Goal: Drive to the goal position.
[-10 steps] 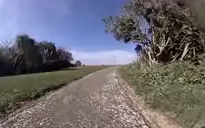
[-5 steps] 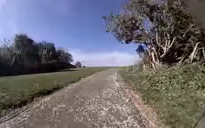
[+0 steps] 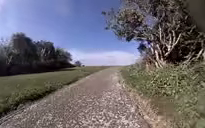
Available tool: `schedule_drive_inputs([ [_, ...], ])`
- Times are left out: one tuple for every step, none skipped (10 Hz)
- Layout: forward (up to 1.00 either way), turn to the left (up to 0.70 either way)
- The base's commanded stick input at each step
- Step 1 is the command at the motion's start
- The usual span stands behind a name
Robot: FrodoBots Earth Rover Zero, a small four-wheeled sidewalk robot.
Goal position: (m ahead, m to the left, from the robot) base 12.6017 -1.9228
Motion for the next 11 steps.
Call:
schedule_drive_inputs([
  [0.70,0.00],
  [0.70,0.00],
  [0.70,0.00],
  [0.70,0.00],
  [0.70,0.00],
  [0.70,0.00],
  [0.70,0.00],
  [0.70,0.00],
  [0.70,0.00],
  [0.70,0.00],
  [0.70,0.00],
])
